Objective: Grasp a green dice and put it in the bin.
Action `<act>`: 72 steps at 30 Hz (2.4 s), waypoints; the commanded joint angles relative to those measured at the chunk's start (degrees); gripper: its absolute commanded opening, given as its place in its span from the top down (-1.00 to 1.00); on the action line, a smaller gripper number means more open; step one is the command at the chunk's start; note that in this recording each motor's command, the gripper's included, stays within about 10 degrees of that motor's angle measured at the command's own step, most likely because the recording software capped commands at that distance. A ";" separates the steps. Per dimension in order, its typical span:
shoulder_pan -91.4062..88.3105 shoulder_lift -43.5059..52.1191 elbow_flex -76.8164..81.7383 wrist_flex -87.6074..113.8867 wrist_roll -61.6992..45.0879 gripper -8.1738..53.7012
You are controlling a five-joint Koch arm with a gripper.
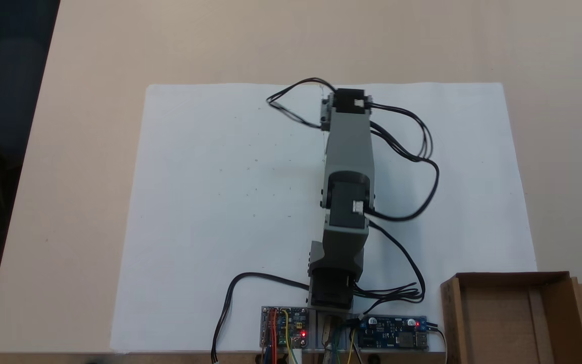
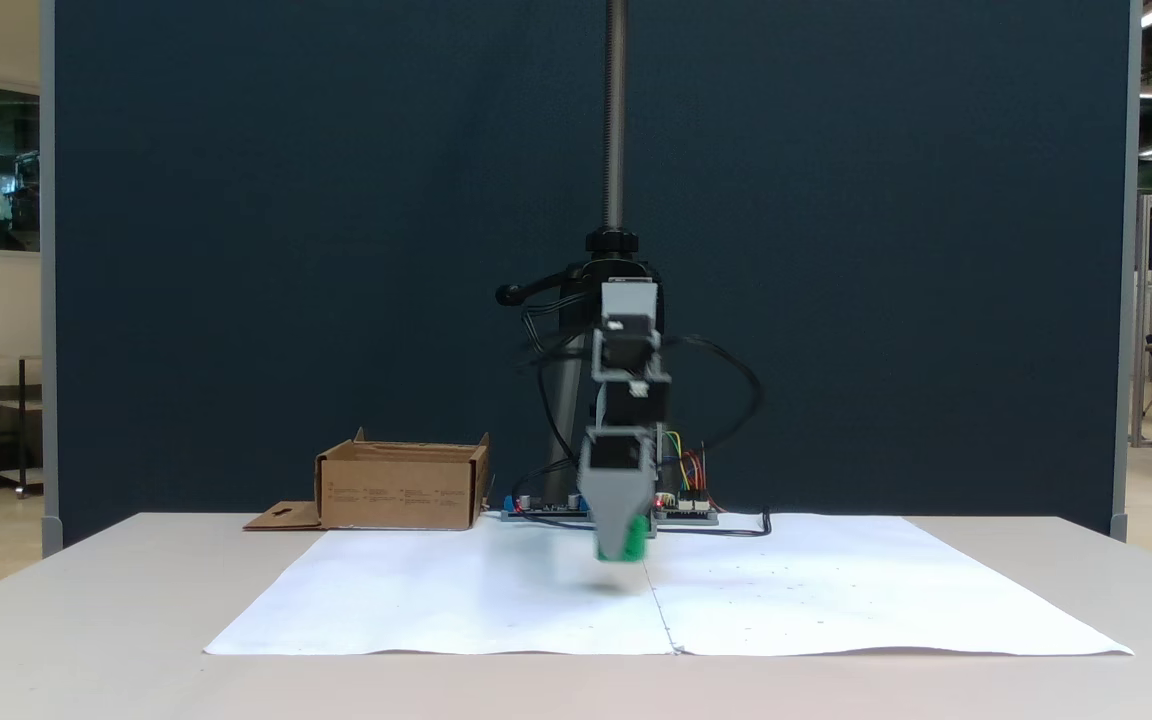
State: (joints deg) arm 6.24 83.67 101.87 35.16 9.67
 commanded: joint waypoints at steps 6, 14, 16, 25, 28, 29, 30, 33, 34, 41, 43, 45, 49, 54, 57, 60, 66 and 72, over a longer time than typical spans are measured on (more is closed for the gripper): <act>16.08 13.97 -5.01 -7.29 1.67 0.32; 35.68 22.50 -5.01 -8.26 0.18 0.32; 41.92 22.59 -5.36 -8.35 -0.44 0.32; 71.10 22.85 -11.69 -8.17 -3.78 0.32; 76.99 23.38 -13.01 -8.00 -3.78 0.32; 79.89 23.55 -13.36 -7.73 -3.87 0.32; 82.62 23.99 -13.45 -7.56 -4.13 0.32; 87.71 24.26 -13.45 -6.15 -5.45 0.32; 88.68 24.26 -13.45 -5.71 -6.24 0.32; 93.60 22.50 -13.45 -3.34 -9.32 0.32; 94.48 21.27 -13.45 -3.25 -10.28 0.32; 95.54 20.04 -13.45 -1.93 -12.04 0.32; 96.42 13.80 -13.45 0.79 -16.44 0.32; 97.56 10.20 -13.45 0.35 -19.51 0.32; 98.53 8.53 -13.54 0.35 -20.83 0.32; 99.32 7.12 -13.54 0.35 -21.97 0.32; 100.20 5.80 -13.54 0.00 -22.68 0.30; 100.20 4.92 -13.54 -0.62 -22.68 -0.44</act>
State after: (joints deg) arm 106.00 87.54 91.23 34.80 -8.61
